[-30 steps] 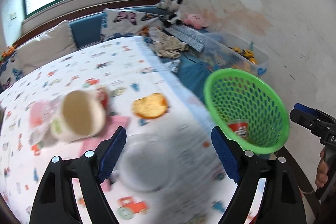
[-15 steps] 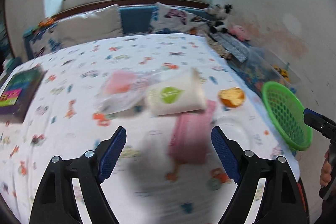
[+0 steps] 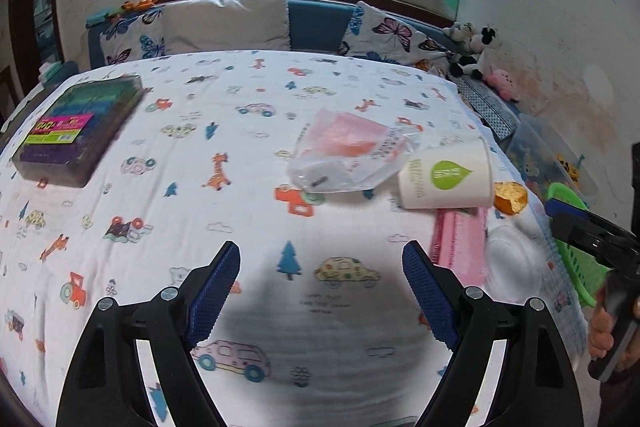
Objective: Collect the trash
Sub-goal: 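Grasp the white paper cup with the right tool while the left tool returns over the bed, then grasp the clear plastic bag with pink contents with the left tool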
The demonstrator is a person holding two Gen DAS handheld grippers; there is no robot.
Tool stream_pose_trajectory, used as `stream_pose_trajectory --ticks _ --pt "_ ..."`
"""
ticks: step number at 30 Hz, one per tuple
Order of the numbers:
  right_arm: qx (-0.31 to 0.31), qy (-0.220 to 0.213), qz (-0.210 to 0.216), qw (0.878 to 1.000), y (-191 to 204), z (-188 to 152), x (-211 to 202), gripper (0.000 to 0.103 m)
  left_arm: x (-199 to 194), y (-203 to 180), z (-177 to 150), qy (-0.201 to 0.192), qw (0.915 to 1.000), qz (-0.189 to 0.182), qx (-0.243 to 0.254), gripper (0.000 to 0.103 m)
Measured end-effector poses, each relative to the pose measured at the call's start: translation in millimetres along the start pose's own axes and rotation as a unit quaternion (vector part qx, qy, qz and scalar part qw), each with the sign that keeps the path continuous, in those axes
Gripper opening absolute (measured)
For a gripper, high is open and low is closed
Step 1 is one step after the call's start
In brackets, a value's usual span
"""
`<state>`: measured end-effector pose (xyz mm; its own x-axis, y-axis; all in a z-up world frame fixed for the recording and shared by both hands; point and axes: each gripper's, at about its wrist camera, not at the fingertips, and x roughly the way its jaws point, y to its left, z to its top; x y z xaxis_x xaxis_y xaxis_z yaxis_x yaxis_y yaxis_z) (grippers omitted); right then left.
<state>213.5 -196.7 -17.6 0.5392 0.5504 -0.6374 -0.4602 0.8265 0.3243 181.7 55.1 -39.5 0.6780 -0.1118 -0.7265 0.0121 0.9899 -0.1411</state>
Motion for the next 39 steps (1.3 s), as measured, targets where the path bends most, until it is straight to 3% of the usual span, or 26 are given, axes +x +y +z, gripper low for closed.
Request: stream_pose_trajectory --ticks 9,14,20,23,27,39 --pt "0.003 0.032 0.025 0.999 -7.9 22.1 50.7 0.096 4.9 24.5 3.1 0.003 0.9998 0.008 -0.019 0.080" --pt "0.010 0.041 0.025 0.999 -15.4 27.3 67.5 0.096 8.3 32.0 4.8 0.007 0.9996 0.007 -0.026 0.080" --pt "0.035 0.051 0.054 0.997 -27.7 30.9 82.1 0.096 14.4 33.7 4.6 0.012 0.9996 0.005 -0.025 0.080" --pt "0.040 0.052 0.059 0.996 -28.1 31.6 84.1 0.095 16.8 32.5 3.8 0.016 0.9996 0.004 -0.024 0.080" --pt "0.039 0.053 0.068 0.995 -26.2 31.1 82.3 0.078 18.6 30.1 1.6 0.019 0.9996 0.003 -0.021 0.080" --pt "0.043 0.010 0.052 0.998 -24.7 33.3 33.8 0.077 13.1 4.4 -2.5 0.016 0.9996 -0.022 0.002 0.080"
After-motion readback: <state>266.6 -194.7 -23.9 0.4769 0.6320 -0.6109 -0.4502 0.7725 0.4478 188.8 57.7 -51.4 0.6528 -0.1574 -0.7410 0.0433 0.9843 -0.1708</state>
